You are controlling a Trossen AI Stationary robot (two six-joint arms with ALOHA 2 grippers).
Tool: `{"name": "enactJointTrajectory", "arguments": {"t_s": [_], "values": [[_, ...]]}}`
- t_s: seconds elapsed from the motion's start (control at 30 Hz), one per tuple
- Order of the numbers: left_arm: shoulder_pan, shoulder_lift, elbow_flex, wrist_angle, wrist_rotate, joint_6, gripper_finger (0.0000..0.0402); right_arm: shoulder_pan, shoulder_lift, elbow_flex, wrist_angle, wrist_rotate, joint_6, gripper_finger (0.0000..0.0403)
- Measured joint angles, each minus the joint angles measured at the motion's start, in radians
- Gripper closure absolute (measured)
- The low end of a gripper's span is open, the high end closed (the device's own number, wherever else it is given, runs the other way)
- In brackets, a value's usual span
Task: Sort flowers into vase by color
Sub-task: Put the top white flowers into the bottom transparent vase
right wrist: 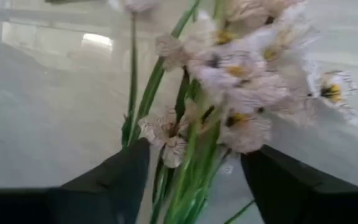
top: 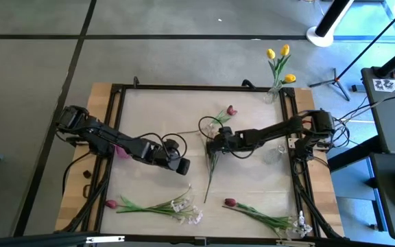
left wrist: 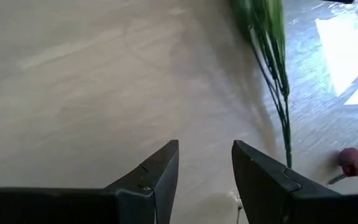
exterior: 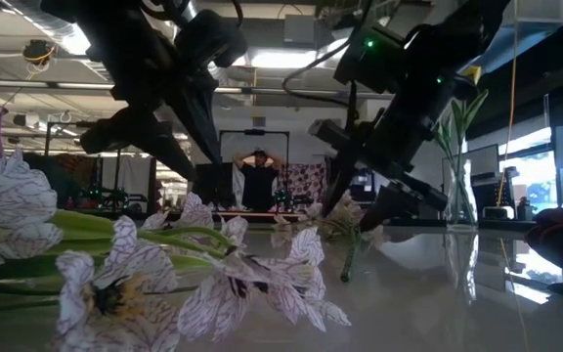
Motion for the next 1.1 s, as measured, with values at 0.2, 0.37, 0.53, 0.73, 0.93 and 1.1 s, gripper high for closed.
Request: {"name": "enactJointTrajectory", "arguments": {"t_s": [0.2,0.37,0.53,0.73,0.93,1.1], "values": [[0.000,0.000,0.000,0.011,-0.020,0.007,0.0257,-0.027,0.004,0.000,0.018,-0.013,-0.064,0.0276],[0.002,0.000,0.000,0.011,-0.021,0.098,0.0257,-0.038,-0.016,0.000,0.057,-0.030,-0.080,0.0381],[0.011,0.000,0.000,-0.002,-0.022,0.119,0.0257,-0.038,-0.126,0.000,0.142,-0.010,-0.163,0.0382],[0.016,0.000,0.000,-0.007,-0.017,0.106,0.0257,-0.038,-0.381,0.000,0.178,0.022,-0.452,0.0395],[0.019,0.000,0.000,0.014,-0.019,0.105,0.0257,-0.037,-0.673,0.001,0.199,-0.012,-0.725,0.0395],[0.026,0.000,0.000,0.108,-0.020,0.189,0.0257,-0.038,-0.870,0.001,0.190,-0.135,-0.883,0.0395]]}}
